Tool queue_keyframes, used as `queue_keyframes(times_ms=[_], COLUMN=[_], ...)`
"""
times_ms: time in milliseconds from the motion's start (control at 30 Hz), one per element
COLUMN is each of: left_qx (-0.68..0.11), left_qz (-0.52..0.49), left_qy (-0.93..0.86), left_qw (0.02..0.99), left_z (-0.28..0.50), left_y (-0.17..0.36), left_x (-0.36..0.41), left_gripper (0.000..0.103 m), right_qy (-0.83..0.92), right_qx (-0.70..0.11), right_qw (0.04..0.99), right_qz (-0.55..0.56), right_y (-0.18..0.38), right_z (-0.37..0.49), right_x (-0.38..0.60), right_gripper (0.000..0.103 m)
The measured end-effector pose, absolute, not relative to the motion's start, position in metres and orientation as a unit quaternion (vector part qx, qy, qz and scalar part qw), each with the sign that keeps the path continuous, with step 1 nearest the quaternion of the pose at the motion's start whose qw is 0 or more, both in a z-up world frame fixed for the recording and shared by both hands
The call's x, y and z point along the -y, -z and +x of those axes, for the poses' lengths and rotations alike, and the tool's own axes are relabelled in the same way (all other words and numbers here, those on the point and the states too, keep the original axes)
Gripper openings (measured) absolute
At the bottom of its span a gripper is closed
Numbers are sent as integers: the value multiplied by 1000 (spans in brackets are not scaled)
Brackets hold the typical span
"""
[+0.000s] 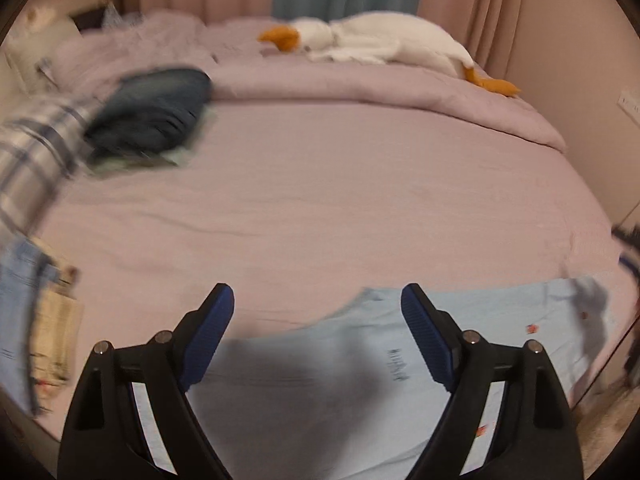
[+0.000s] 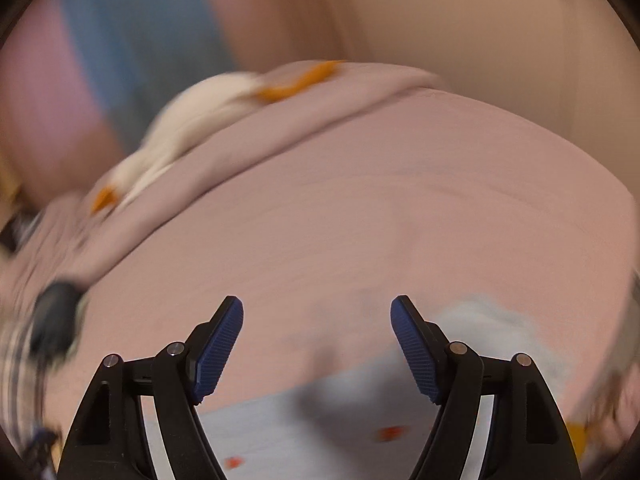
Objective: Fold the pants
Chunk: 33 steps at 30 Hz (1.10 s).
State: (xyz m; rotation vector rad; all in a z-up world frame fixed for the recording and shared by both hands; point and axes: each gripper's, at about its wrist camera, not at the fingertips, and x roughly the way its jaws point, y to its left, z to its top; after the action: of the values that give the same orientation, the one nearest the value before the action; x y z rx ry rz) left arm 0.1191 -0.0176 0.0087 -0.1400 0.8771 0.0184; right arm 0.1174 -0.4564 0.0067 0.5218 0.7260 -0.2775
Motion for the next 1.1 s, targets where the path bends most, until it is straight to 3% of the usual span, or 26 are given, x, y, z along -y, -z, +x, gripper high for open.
queue_keyframes(times_ms=[200, 467, 767, 867, 900, 967, 1100], left_qx=[-490, -533, -522, -520, -520, -519, -518], left_qz=[-133, -119, -121, -122, -121, -116, -115], left_qy=[34, 47, 56, 58, 59, 60, 64], left_qw=[861, 837, 843, 843, 844, 845, 845], left_z=[153, 171, 170, 168, 167, 167, 167], left_y=[27, 70, 73, 75, 76, 76, 76], left_x=[39, 67, 67, 65, 65, 66, 65], left_gripper=[50, 48, 49, 50, 50, 50, 50], right_qy=[223, 229, 199, 214, 203, 203, 224], right_qx=[-339, -371, -397, -420, -414, -388, -363], right_qw=[852, 823, 830, 833, 840, 849, 856], right_qz=[331, 364, 337, 289, 286, 294, 292], right_y=[39, 67, 75, 81, 80, 71, 64], right_z=[88, 97, 120, 128, 131, 127, 119], right_x=[538, 549, 529, 520, 518, 519, 526], right_gripper=[76, 76, 75, 47, 31, 10, 9])
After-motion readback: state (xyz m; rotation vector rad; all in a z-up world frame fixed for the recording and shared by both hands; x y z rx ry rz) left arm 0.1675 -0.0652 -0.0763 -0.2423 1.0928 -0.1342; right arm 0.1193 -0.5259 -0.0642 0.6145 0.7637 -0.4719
